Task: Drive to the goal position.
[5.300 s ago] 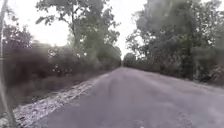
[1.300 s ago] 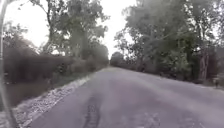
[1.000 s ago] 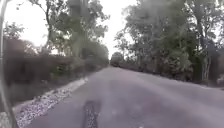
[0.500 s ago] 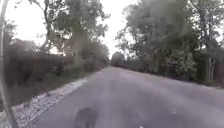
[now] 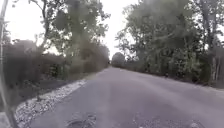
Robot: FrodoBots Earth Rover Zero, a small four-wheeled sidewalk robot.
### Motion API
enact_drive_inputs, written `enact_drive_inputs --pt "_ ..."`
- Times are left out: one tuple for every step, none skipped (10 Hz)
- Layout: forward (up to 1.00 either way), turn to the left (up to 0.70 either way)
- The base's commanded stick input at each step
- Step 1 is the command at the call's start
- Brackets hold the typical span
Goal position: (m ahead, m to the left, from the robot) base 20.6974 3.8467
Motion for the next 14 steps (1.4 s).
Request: enact_drive_inputs --pt "0.7 -0.23" --pt "0.7 0.01" --pt "0.7 0.01" --pt "0.7 0.01" --pt "0.7 0.01" --pt "0.7 0.01" --pt "0.7 0.01" --pt "0.7 0.01" --pt "0.7 0.01" --pt "0.7 0.01" --pt "0.7 0.01" --pt "0.7 0.01" --pt "0.7 0.01" --pt "0.7 0.01"
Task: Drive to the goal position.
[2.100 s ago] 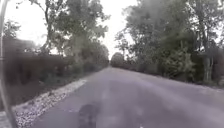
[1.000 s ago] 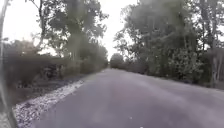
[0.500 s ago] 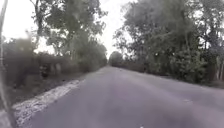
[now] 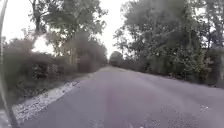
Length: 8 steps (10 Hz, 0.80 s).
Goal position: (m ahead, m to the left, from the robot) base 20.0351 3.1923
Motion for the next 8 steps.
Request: enact_drive_inputs --pt "0.7 0.01" --pt "0.7 0.01" --pt "0.7 0.01" --pt "0.7 0.01" --pt "0.7 0.01" --pt "0.7 0.01" --pt "0.7 0.01" --pt "0.7 0.01"
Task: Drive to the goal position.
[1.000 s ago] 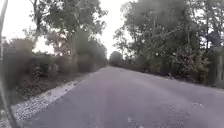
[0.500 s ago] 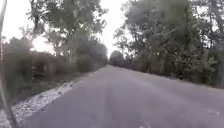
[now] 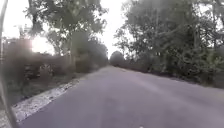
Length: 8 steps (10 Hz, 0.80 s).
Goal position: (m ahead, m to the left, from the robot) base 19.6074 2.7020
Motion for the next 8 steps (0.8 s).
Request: enact_drive_inputs --pt "0.7 0.01" --pt "0.7 0.01" --pt "0.7 0.01" --pt "0.7 0.01" --pt "0.7 0.01" --pt "0.7 0.01" --pt "0.7 0.01" --pt "0.7 0.01"
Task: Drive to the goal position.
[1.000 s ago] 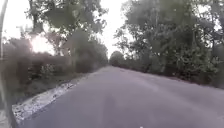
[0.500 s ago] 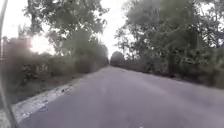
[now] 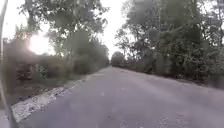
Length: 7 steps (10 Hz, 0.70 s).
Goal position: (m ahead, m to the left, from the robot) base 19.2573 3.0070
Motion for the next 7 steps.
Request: enact_drive_inputs --pt "0.7 0.01" --pt "0.7 0.01" --pt "0.7 0.01" --pt "0.7 0.01" --pt "0.7 0.01" --pt "0.7 0.01" --pt "0.7 0.01"
